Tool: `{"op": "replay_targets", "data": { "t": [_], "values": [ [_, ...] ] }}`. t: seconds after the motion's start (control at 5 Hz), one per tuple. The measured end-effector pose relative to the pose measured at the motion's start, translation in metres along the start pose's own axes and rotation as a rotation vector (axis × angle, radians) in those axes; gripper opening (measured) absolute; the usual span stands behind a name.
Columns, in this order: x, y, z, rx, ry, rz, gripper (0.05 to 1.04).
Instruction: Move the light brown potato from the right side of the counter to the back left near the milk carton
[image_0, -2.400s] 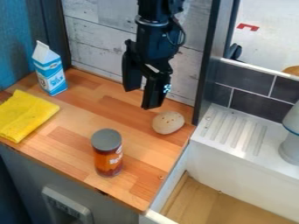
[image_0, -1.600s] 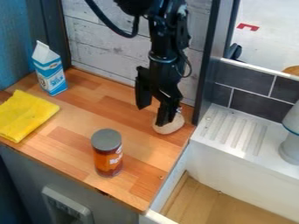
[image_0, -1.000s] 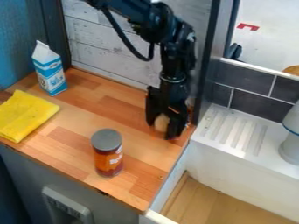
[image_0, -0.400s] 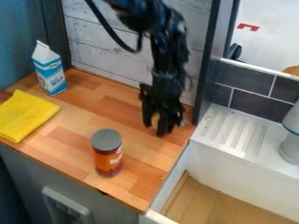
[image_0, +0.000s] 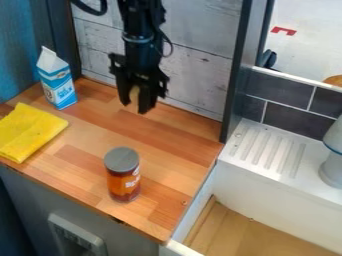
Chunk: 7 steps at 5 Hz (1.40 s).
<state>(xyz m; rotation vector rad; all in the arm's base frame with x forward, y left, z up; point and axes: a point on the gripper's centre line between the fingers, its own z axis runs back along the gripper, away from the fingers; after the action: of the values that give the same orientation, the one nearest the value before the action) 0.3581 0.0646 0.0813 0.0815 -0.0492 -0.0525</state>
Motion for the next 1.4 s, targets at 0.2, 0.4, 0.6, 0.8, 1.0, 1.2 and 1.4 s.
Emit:
{"op": "replay_targets", "data": {
  "t": [0.2, 0.4, 0.6, 0.8, 1.0, 1.2, 1.4],
  "values": [
    [-0.001, 0.026, -0.011, 0.122, 0.066, 0.097, 0.572],
    [-0.004, 0.049, -0.022, 0.207, 0.147, 0.150, 0.572],
    [-0.007, 0.069, -0.035, 0.218, 0.207, 0.202, 0.572],
    [-0.013, 0.076, -0.051, 0.200, 0.267, 0.210, 0.572],
    [-0.014, 0.076, -0.070, 0.098, 0.301, 0.186, 0.572],
    [-0.014, 0.079, -0.078, 0.042, 0.313, 0.167, 0.571],
    [-0.012, 0.083, -0.081, 0.028, 0.338, 0.142, 0.647]
  ]
}}
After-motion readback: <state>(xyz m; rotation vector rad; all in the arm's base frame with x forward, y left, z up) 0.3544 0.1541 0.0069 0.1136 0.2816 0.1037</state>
